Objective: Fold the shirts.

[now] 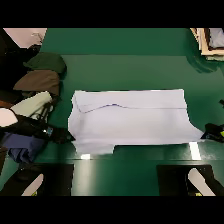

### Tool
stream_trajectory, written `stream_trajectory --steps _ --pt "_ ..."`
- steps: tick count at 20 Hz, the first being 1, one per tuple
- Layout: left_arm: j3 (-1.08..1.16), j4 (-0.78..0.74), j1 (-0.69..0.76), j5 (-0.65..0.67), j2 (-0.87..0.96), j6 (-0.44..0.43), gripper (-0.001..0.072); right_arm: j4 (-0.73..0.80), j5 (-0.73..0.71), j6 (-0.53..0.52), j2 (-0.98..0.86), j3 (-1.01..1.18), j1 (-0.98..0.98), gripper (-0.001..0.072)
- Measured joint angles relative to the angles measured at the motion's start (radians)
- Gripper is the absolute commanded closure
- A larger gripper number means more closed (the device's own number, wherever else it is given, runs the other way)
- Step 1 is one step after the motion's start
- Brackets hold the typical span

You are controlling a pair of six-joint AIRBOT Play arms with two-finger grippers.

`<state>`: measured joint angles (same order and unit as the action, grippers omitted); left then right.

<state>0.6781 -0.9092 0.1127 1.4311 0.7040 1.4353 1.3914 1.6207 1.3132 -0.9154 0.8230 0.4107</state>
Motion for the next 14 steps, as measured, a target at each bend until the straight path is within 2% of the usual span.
stream_trajectory --steps 4,12,13,14 --pt "0.143 -0.025 0.0 -0.117 0.09 -0.027 0.0682 -0.101 -0.039 0.011 -0.084 0.14 -0.021 0.0698" --pt "0.376 -0.052 -0.021 -0.407 0.512 -0.076 0.068 -0.162 -0.159 0.044 -0.447 0.456 -0.185 0.0693" --pt "0.397 -0.053 -0.025 -0.438 0.555 -0.078 0.0583 -0.165 -0.169 0.047 -0.492 0.494 -0.201 0.0632" --pt "0.412 -0.056 -0.028 -0.468 0.585 -0.079 0.028 -0.166 -0.183 0.055 -0.533 0.528 -0.213 0.0423"
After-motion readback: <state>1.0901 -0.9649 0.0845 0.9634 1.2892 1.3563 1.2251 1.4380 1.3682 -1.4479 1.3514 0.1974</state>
